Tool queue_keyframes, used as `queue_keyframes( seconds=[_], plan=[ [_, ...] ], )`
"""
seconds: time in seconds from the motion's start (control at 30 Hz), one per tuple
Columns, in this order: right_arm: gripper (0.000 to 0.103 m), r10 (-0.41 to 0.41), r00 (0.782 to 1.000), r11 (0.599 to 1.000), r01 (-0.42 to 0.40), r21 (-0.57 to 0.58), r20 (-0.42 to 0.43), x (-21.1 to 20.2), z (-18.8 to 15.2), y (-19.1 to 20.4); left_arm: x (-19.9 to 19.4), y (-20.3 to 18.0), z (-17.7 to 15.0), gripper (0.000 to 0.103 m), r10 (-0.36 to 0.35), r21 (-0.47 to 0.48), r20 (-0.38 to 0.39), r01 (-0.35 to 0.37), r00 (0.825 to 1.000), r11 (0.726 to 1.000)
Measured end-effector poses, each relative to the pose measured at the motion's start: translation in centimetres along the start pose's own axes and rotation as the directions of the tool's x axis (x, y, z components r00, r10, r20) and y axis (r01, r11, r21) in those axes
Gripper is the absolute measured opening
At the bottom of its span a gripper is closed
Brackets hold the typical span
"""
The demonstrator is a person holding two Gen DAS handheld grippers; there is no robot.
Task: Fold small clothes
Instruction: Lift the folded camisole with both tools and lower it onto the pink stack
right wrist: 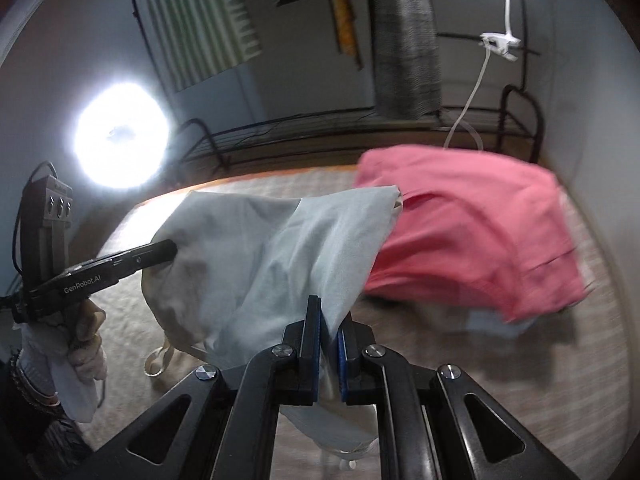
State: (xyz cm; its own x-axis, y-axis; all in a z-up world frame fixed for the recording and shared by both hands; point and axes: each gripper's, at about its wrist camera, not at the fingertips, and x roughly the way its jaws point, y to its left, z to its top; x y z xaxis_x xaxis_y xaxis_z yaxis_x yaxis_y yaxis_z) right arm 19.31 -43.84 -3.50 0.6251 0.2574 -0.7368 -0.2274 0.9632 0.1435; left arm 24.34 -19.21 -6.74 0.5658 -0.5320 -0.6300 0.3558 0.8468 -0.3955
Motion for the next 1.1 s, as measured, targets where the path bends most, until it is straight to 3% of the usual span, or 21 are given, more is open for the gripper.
queue_keyframes(
  seconds=[0.4,0.83,1.1],
  plan=[
    [0.004,-0.185,0.98,0.982,0.183,0.035,0.072,-1.6,5.9,-10.5,9.3,-8.9,6.9,0.004,-0.037,0.099,0.061,0.031,0.997,0.995],
    [0.004,-0.249,0.967,0.967,0.245,0.064,0.063,2.7,8.2,-16.3,15.8,-11.0,7.8,0.004,0.055,0.157,0.047,-0.062,0.997,0.986],
    [0.004,-0.309,0.951,0.948,0.31,0.076,-0.023,7.3,7.1,-18.1,19.8,-9.3,6.8,0.004,0.127,0.133,-0.016,-0.124,0.992,0.983]
  ],
)
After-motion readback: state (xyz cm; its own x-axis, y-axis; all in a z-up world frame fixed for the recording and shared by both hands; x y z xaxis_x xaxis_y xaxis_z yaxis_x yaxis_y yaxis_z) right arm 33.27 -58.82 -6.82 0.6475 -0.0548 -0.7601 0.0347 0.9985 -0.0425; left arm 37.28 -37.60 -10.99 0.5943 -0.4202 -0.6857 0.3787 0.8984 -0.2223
